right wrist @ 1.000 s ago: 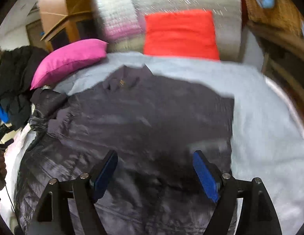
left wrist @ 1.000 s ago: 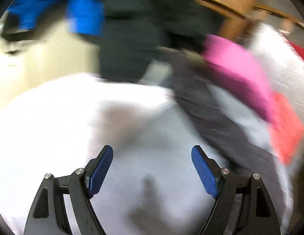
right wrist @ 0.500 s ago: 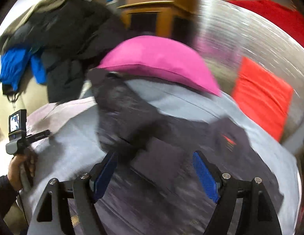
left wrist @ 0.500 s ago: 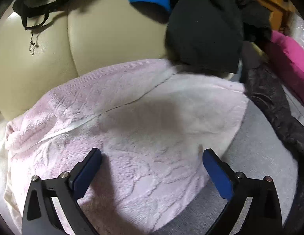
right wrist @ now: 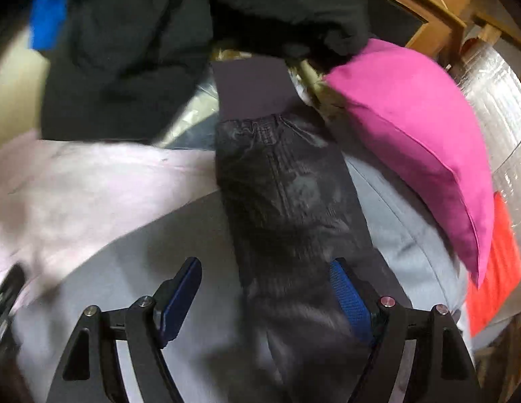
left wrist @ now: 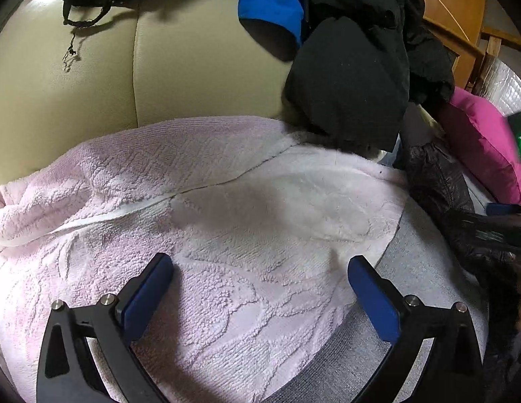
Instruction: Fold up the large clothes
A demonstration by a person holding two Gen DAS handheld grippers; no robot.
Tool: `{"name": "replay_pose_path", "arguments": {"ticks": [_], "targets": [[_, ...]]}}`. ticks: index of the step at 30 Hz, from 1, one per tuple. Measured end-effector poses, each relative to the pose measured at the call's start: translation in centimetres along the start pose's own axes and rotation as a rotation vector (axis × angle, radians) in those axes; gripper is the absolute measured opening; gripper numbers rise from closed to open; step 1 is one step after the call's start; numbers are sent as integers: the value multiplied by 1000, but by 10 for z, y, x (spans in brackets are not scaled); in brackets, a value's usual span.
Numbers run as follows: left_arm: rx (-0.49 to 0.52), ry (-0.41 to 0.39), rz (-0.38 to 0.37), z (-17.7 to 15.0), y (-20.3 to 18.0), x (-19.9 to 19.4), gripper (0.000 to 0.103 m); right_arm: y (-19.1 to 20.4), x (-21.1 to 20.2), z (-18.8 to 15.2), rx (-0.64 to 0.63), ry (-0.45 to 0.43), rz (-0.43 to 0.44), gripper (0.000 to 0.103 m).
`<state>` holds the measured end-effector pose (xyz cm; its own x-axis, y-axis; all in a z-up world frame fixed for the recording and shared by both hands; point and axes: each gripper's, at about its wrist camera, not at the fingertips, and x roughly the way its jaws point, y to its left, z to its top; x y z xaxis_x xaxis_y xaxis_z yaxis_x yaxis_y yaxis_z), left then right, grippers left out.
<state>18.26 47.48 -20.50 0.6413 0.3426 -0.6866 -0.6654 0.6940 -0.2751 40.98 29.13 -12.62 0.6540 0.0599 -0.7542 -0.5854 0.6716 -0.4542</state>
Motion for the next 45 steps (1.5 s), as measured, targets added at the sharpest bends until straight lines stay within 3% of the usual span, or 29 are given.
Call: {"name": "replay_pose_path", "arguments": {"ticks": [3, 5, 6, 7, 10, 13, 17, 21, 23, 25, 27, 30, 31, 32, 37, 40, 42, 43, 44, 45], "targets": [[9, -5, 9, -3, -2, -3, 103, 10, 40, 9, -28, 86, -55, 80], [17, -7, 19, -4, -4, -2, 103, 11, 57, 8, -27, 131, -16, 64], [18, -8, 20, -4, -4, -2, 103, 8, 57, 9, -13, 121, -9, 43], [17, -8, 19, -4, -4, -2, 103, 5, 62, 10, -7, 156, -13, 6], [13, -10, 14, -4, -4, -2, 103, -10, 59, 6, 37, 160, -5, 6], [13, -9, 14, -4, -6, 0, 103, -34, 32, 1, 107, 88, 24, 6], [15, -3, 16, -3, -5, 0, 103, -63, -30, -16, 151, -27, 85, 6], [15, 2, 17, -2, -6, 1, 103, -96, -84, -55, 251, -93, 193, 6], [16, 4, 18, -1, -7, 1, 103, -97, -97, -80, 229, -89, 245, 6], [18, 6, 21, -1, -7, 2, 103, -78, -92, -98, 156, -29, 276, 10], [17, 8, 21, 0, -7, 3, 103, -47, -67, -122, 11, 124, 279, 12], [18, 8, 22, 0, -8, 3, 103, -20, -59, -140, -132, 149, 220, 36], [18, 7, 22, 0, -8, 3, 103, -16, -64, -139, -145, 129, 212, 65], [18, 6, 22, 0, -8, 4, 103, -13, -69, -135, -154, 103, 196, 81], [19, 5, 22, -1, -8, 3, 103, 0, -101, -100, -174, -53, 197, 81], [15, 3, 15, -1, -7, 3, 103, 27, -89, -81, -207, -37, 233, 81], [12, 1, 10, -2, -5, 2, 103, 47, -59, -78, -279, 12, 143, 79], [11, 0, 9, -2, -5, 2, 103, 49, -47, -81, -290, 38, 97, 75], [11, -2, 8, -2, -4, 2, 103, 47, -39, -82, -277, 50, 78, 53], [11, -4, 8, -3, -4, 2, 103, 40, -33, -81, -232, 63, 76, 43]]}}
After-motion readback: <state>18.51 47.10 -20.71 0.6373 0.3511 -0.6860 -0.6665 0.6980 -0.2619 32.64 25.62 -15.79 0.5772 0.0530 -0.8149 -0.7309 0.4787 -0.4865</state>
